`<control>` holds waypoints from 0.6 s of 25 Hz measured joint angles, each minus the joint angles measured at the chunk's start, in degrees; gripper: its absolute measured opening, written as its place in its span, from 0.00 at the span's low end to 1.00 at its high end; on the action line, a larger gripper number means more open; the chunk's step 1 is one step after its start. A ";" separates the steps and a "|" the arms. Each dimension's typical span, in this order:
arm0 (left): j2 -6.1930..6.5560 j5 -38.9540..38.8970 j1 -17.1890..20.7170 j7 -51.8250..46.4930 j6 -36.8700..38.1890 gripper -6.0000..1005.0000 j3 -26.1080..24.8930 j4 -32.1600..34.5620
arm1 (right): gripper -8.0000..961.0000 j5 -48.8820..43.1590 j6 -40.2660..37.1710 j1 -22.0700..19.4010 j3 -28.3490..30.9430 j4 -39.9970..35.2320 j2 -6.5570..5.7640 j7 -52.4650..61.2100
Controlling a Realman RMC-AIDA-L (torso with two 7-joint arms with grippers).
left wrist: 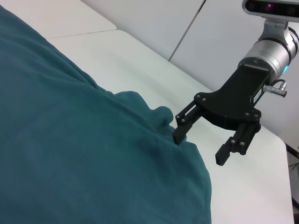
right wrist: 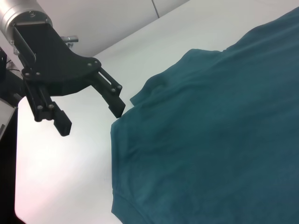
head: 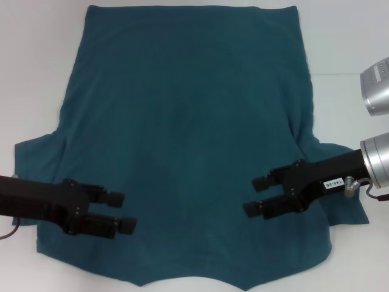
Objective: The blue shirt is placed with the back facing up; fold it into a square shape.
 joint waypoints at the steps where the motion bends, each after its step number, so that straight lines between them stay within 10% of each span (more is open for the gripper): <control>1: 0.00 0.00 0.00 0.00 0.04 0.81 0.00 0.00 | 0.82 0.00 0.00 0.00 0.00 -0.01 0.00 0.04; 15: 0.20 -0.01 -0.08 -1.68 -0.82 0.81 -0.14 -0.01 | 0.82 0.20 0.06 0.20 0.41 -0.25 0.00 0.27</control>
